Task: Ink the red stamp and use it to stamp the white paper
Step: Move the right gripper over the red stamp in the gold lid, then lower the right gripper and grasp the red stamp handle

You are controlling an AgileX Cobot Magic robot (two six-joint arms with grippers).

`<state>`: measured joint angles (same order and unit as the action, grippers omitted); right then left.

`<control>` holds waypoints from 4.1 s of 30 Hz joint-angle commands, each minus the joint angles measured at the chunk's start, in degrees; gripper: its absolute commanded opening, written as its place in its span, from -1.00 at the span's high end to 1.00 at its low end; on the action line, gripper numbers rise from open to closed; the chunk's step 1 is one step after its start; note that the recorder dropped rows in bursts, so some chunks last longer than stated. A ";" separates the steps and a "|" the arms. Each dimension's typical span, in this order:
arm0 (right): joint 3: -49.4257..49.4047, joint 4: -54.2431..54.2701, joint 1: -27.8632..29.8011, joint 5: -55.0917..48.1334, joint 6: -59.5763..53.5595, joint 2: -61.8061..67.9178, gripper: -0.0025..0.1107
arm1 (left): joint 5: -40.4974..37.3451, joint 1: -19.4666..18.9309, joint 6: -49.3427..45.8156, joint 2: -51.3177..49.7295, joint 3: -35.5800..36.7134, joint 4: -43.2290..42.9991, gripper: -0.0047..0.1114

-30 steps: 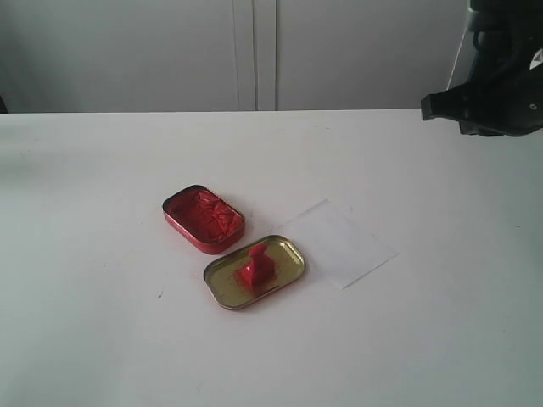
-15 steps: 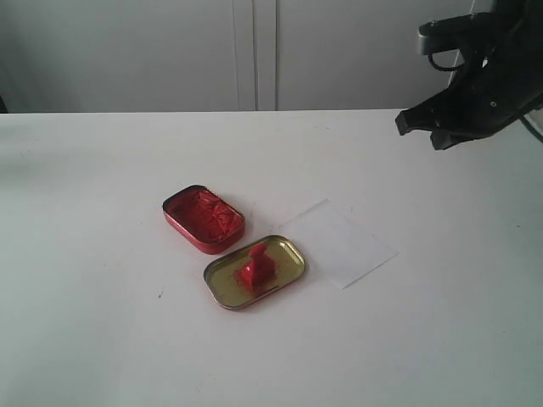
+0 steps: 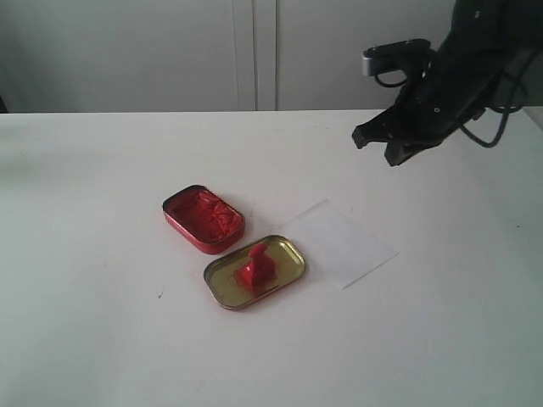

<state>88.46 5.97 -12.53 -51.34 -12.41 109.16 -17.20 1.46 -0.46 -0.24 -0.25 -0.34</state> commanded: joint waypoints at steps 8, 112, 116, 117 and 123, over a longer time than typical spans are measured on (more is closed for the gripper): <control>7.57 1.10 -3.66 -6.88 -1.60 6.61 0.96 | 0.11 -0.15 0.46 0.24 0.25 0.03 0.92; 6.06 6.02 -22.76 -5.74 -79.29 13.22 0.40 | 0.11 -0.15 0.46 0.24 0.25 0.03 0.92; 6.06 6.02 -22.76 -5.59 -79.29 14.39 0.40 | 0.11 -0.15 0.46 0.24 0.25 0.03 0.92; 6.06 6.02 -22.76 -5.59 -79.29 14.74 0.40 | 0.11 -0.15 0.46 0.24 0.25 0.03 0.92; 6.06 6.02 -22.76 -5.59 -79.29 15.49 0.41 | 0.11 -0.15 0.46 0.24 0.25 0.03 0.92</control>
<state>94.77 11.64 -35.15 -56.86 -91.10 124.68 -17.20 1.46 -0.46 -0.24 -0.25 -0.34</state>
